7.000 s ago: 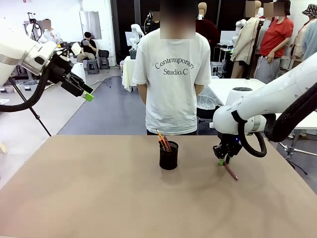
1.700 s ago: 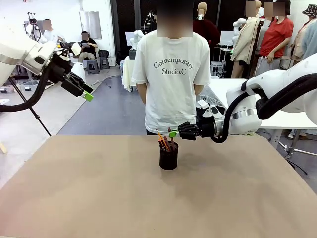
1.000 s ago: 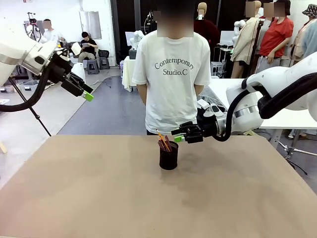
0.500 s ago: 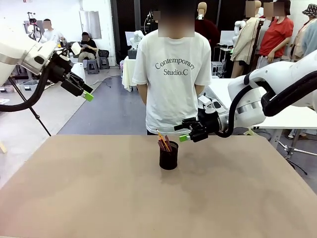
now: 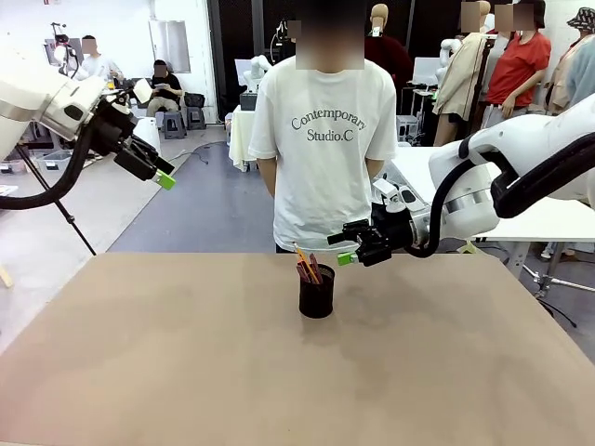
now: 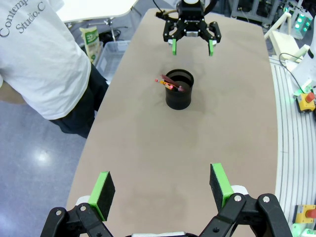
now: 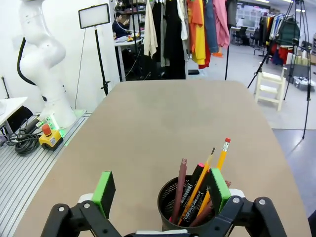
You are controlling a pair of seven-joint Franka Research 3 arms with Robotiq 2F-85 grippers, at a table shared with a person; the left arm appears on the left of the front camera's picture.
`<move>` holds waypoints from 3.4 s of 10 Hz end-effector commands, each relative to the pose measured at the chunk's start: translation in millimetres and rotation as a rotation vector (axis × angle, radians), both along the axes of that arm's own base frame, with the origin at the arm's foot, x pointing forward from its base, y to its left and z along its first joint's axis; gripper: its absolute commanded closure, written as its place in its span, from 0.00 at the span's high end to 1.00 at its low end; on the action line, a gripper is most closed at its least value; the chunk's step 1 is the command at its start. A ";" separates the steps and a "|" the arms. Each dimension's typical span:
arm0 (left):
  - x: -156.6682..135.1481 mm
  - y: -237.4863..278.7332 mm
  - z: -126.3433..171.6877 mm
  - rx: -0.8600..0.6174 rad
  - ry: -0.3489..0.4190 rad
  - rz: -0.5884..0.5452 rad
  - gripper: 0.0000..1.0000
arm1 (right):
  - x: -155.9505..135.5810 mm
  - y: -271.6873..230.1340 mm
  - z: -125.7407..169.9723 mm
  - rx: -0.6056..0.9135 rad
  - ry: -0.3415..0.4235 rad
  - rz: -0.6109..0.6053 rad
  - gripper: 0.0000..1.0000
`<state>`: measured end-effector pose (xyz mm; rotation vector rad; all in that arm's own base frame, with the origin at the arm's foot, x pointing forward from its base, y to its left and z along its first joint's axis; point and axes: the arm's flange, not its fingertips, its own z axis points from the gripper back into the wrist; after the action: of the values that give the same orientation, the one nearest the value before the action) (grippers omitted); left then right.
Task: Place the pens into the pen holder.
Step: Pick up a writing instrument from the table and place it into the Pen holder.
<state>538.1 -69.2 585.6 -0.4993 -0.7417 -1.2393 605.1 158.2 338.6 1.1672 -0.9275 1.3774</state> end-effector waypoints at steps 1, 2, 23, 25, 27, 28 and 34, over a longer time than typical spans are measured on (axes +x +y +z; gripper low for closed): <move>1.1 2.3 0.5 0.005 -0.010 -0.005 1.00 | 0.0 0.0 0.1 0.000 0.000 0.000 1.00; 1.1 2.3 0.5 0.005 -0.010 -0.005 1.00 | -18.0 -5.6 15.4 -0.053 0.032 0.039 1.00; 1.1 2.3 0.5 0.005 -0.010 -0.005 1.00 | -7.3 -171.2 254.8 -0.470 -0.019 -0.379 1.00; 1.1 2.3 0.5 0.005 -0.010 -0.005 1.00 | -14.2 -170.0 254.1 -0.473 0.006 -0.342 1.00; 1.1 2.3 0.5 0.005 -0.010 -0.005 1.00 | -14.2 -170.0 254.1 -0.473 0.006 -0.342 1.00; 1.1 2.3 0.5 0.005 -0.010 -0.005 1.00 | -14.2 -170.0 254.1 -0.473 0.006 -0.342 1.00; 1.1 2.3 0.5 0.005 -0.010 -0.005 1.00 | -14.2 -170.0 254.1 -0.473 0.006 -0.342 1.00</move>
<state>538.4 -69.2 586.2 -0.4986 -0.7428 -1.2395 592.0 -12.6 591.6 0.6207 -0.7054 1.2198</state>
